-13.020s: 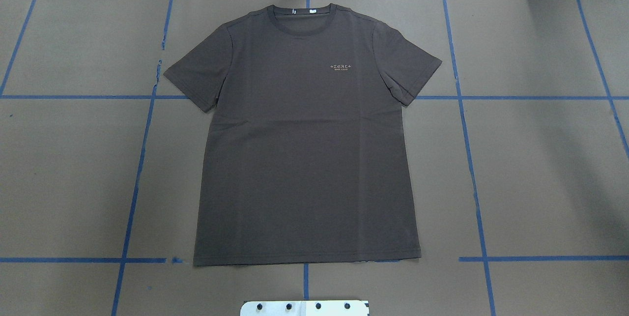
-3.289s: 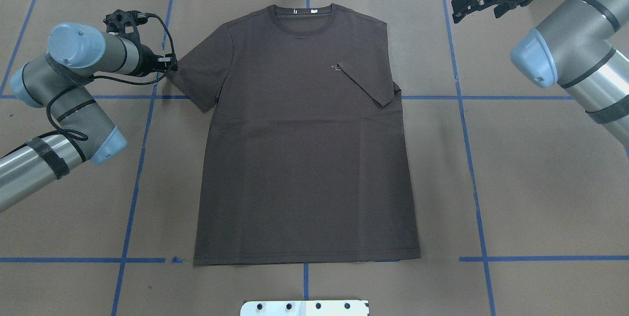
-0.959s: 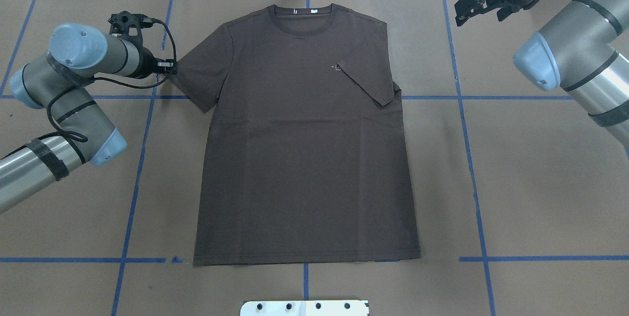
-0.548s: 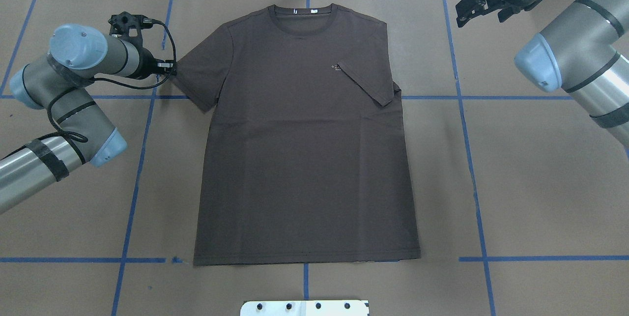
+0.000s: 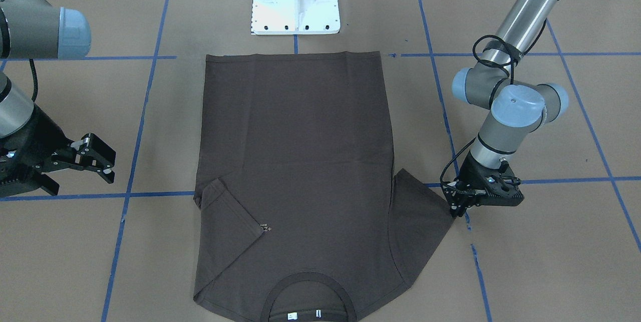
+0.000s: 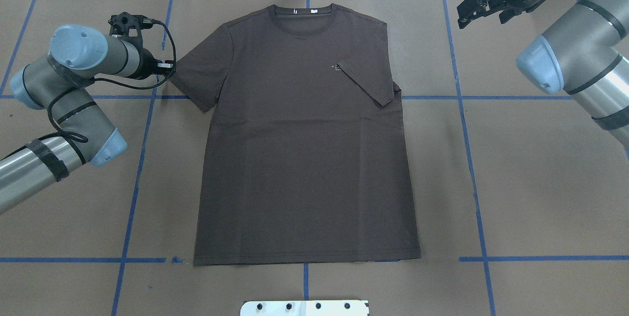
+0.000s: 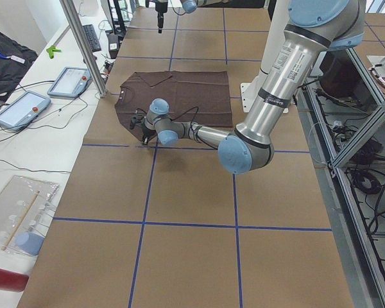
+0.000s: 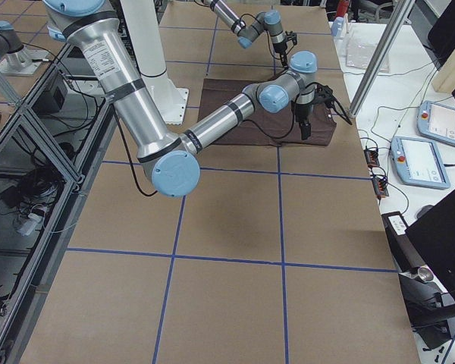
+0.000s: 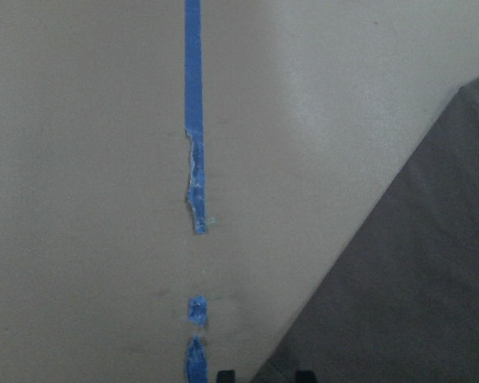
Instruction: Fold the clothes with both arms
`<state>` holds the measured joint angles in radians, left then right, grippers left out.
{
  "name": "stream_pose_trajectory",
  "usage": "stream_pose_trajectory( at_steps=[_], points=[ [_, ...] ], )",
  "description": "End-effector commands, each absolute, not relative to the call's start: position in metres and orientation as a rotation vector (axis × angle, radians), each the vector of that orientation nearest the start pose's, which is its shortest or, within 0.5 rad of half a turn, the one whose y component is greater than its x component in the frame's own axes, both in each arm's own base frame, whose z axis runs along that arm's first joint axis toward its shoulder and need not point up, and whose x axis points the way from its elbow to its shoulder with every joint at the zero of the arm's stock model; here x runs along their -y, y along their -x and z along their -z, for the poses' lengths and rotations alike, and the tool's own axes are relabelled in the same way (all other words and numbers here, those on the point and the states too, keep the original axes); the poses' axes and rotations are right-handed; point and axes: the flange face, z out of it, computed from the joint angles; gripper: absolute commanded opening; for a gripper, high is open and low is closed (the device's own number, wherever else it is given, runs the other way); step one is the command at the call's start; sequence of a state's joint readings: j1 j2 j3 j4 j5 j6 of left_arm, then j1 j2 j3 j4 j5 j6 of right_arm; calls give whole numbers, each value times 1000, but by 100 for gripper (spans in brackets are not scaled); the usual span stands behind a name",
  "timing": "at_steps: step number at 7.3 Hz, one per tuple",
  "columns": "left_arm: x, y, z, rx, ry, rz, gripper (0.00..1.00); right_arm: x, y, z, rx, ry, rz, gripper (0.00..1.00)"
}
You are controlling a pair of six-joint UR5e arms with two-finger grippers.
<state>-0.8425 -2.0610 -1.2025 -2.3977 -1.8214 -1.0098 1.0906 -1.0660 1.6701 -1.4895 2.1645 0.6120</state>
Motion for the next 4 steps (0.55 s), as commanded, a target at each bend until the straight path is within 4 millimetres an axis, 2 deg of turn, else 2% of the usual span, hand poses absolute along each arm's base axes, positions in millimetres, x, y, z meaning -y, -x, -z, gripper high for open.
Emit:
stream_pose_trajectory(
  at_steps=[1,3,4],
  points=[
    [614,-402,-463,-873,-434,145,0,618,235,-312,832,-273,81,100],
    [615,-407,-435,-878,-420,175,0,618,234,-311,833,-275,81,100],
    [613,-407,-387,-844,-384,183,0,618,234,-311,833,-274,80,100]
  ],
)
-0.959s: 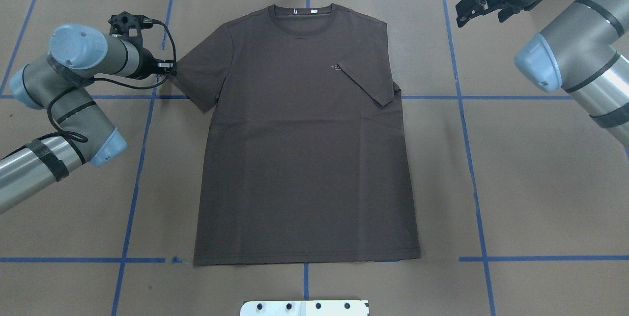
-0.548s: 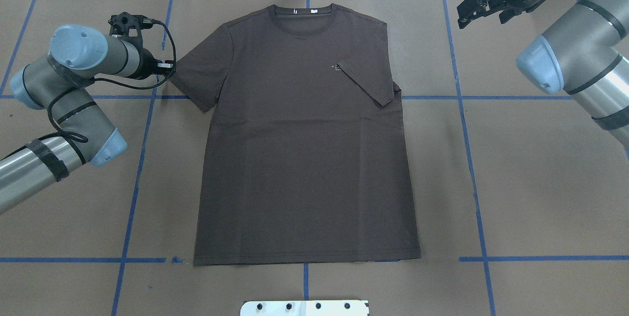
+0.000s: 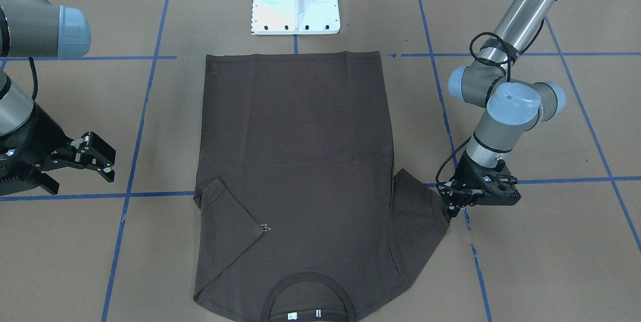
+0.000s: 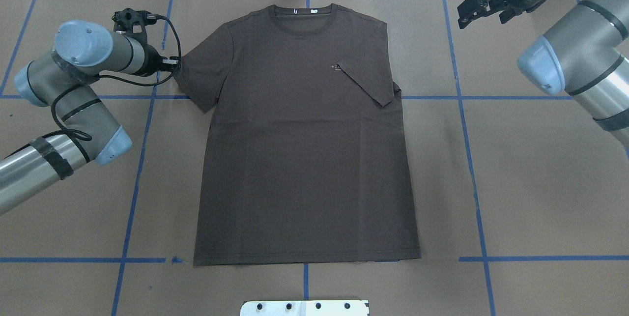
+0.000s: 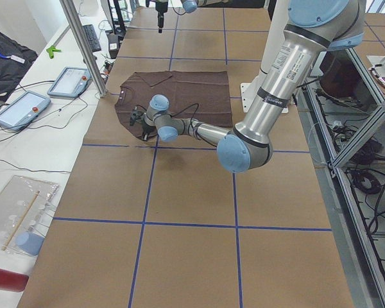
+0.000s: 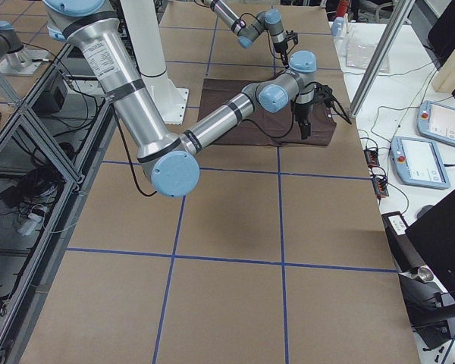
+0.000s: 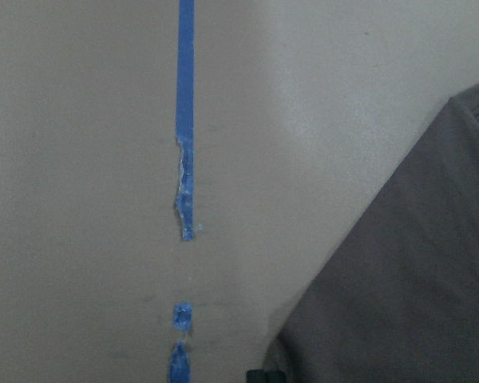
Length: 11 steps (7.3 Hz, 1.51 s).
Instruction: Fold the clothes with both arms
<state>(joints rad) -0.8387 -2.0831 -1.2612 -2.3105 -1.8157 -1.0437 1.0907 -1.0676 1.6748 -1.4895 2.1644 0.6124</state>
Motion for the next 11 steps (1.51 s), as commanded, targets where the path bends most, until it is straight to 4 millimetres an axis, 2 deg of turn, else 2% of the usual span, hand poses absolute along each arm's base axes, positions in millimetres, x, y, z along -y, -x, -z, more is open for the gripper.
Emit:
stream_pose_trajectory(
  at_steps=[1,2,3,5,8,10,11],
  points=[
    [609,-427,-338,-819,-324,213,0,618,235,-312,832,-273,79,100],
    [605,-455,-305,-820,-278,250,0,618,234,-312,831,-273,79,100],
    [607,-470,-294,-825,-263,261,0,618,234,-312,831,-273,79,100],
    [632,-503,-268,-816,-231,305,0,618,234,-311,832,-274,76,100],
    [637,-512,-241,-836,-231,315,0,618,234,-312,829,-274,70,100],
    [625,-528,-226,-859,-219,312,0,617,232,-312,818,-289,64,100],
    [620,-531,-223,-866,-227,292,99,613,230,-311,822,-295,67,100]
  ],
)
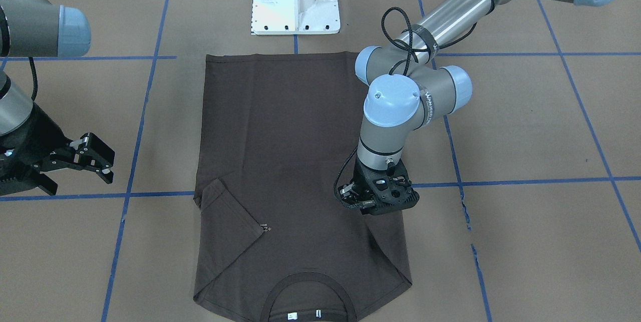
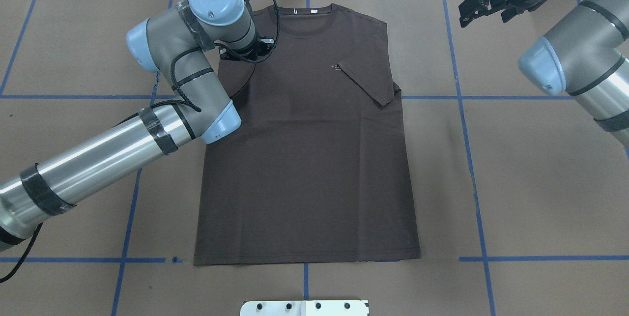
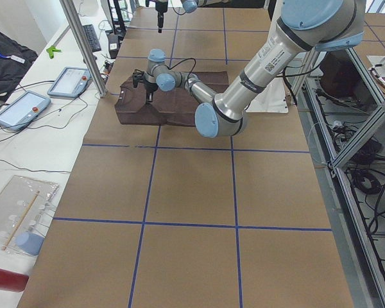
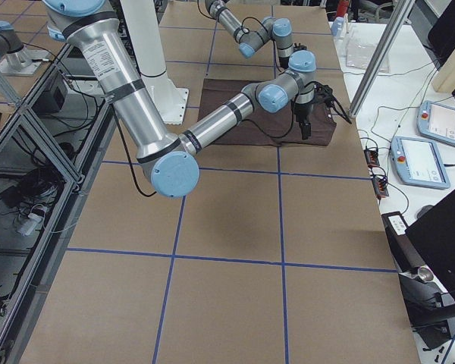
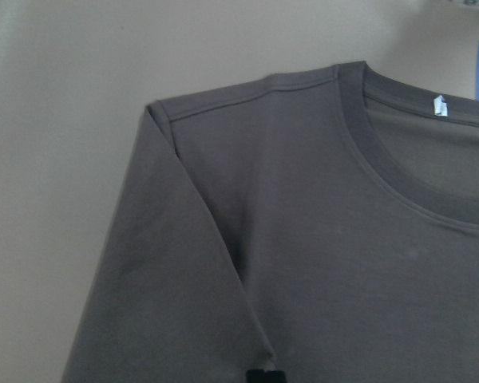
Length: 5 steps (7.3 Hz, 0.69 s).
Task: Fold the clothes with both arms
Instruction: 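Fold the sleeve nearest the left gripper inward onto the shirt body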
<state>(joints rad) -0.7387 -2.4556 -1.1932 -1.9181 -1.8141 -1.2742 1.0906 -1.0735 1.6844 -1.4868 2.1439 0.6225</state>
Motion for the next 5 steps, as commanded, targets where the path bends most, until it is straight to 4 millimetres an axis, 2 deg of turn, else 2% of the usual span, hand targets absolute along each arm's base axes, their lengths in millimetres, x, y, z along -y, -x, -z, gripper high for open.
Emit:
stream_pose_trajectory(
  at_steps=[1,2,3,4,5],
  points=[
    [610,-535,-218,-886,-228,268,100,611,229,-311,825,-297,68,100],
    [600,-534,-204,-922,-224,246,100,607,230,-306,832,-305,86,100],
    [587,-528,-205,-952,-192,221,100,593,244,-297,842,-318,117,100],
    [570,-510,-214,-984,-186,205,100,578,247,-284,856,-346,143,100],
    [559,-500,-223,-1001,-172,191,100,566,259,-271,871,-360,174,100]
  ],
)
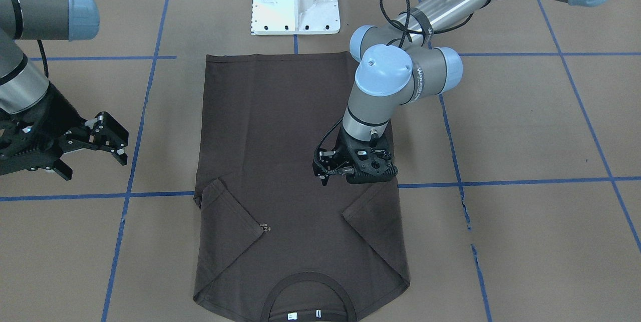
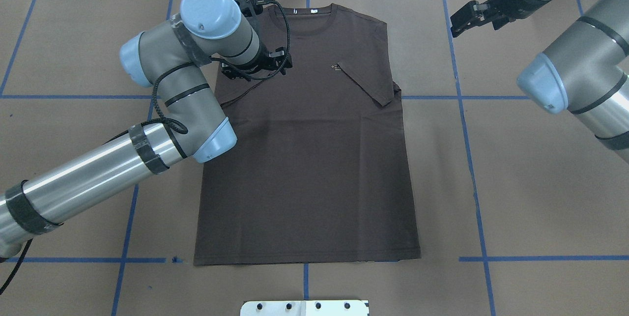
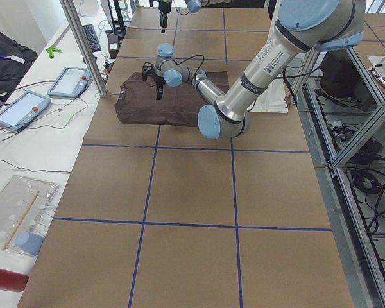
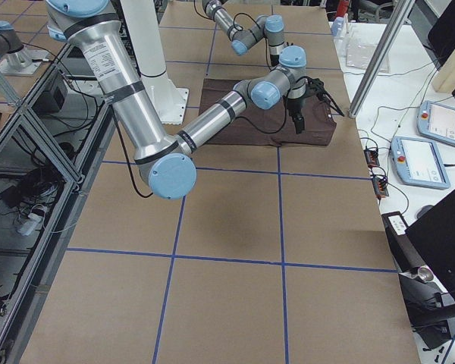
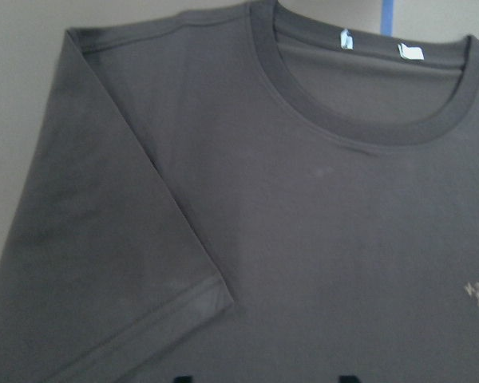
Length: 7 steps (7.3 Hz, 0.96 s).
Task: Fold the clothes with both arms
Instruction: 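Fold the sleeve nearest the left gripper inward onto the shirt body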
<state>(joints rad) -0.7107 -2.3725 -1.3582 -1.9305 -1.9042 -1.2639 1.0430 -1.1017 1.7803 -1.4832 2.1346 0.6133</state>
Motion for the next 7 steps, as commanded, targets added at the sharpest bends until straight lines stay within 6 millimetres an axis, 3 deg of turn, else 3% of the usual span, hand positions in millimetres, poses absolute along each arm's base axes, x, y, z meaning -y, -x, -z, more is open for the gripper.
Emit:
stream_pose_trajectory(
  at_steps=[1,3,4,5,6,7],
  points=[
    [553,-494,-223,-1013,-180,186,100,561,266,-264,879,-368,190,100],
    [543,-482,-202,-1047,-224,145,100,551,280,-262,898,-348,209,100],
    [528,-466,-200,-1063,-274,95,100,547,286,-273,881,-318,160,100],
    [502,-464,-198,-1074,-312,15,100,542,292,-286,876,-274,102,100],
    [463,-469,-195,-1076,-363,-16,100,527,301,-279,907,-214,2,100],
    [429,-473,-190,-1094,-363,-36,100,491,310,-272,944,-163,-79,100]
  ],
)
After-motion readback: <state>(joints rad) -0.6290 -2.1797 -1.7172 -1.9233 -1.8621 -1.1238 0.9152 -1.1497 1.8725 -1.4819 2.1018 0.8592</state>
